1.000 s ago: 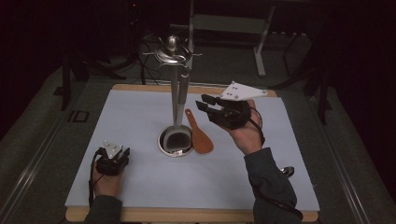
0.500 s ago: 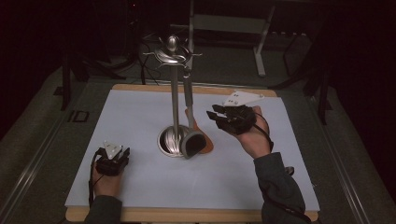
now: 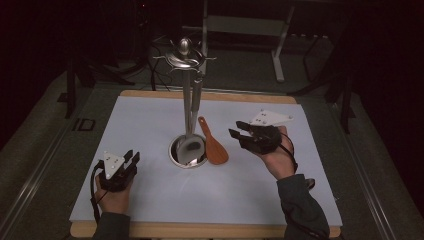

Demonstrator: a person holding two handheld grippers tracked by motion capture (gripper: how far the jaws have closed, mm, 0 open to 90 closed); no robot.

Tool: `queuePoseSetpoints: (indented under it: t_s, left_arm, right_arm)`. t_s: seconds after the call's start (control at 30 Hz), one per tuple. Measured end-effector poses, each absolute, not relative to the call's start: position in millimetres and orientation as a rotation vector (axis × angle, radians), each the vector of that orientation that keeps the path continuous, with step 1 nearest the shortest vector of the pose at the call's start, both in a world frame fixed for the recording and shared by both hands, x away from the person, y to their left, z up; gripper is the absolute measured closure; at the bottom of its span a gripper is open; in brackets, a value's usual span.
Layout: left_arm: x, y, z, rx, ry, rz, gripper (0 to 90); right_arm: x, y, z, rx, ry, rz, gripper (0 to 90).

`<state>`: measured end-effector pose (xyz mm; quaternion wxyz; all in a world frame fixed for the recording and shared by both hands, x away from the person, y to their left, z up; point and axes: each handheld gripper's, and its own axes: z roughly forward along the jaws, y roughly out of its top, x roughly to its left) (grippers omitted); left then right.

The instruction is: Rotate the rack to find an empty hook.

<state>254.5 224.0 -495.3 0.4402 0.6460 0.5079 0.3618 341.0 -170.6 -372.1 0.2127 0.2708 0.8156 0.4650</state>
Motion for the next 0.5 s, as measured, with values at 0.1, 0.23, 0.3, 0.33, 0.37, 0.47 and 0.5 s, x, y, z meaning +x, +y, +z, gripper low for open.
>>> queuePoseSetpoints:
  t_s: [0.1,0.23,0.3,0.33,0.37,0.47,0.5]
  left_arm:
    - [252,219,-486,1.571,1.224,0.904,72.5]
    - [245,208,-460,1.489,1.101,0.924,75.1]
    - [244,201,-449,1.475,1.048,0.954,79.0]
    - [244,198,-443,1.463,1.020,0.964,80.6]
    - [244,195,-436,1.453,0.991,0.970,82.8]
    - [245,187,-417,1.422,0.915,0.985,89.2]
    - [246,185,-410,1.411,0.895,0.991,89.8]
  right_arm:
    - [340,-173,-377,0.768,2.269,1.301,60.5]
    - [338,-178,-391,0.801,2.281,1.342,58.8]
    - [337,-180,-397,0.817,2.273,1.351,58.8]
    - [337,-180,-400,0.826,2.271,1.359,58.6]
    - [336,-181,-403,0.830,2.267,1.364,58.5]
    - [333,-182,-412,0.830,2.267,1.364,57.7]
    - [332,-182,-415,0.831,2.271,1.357,57.6]
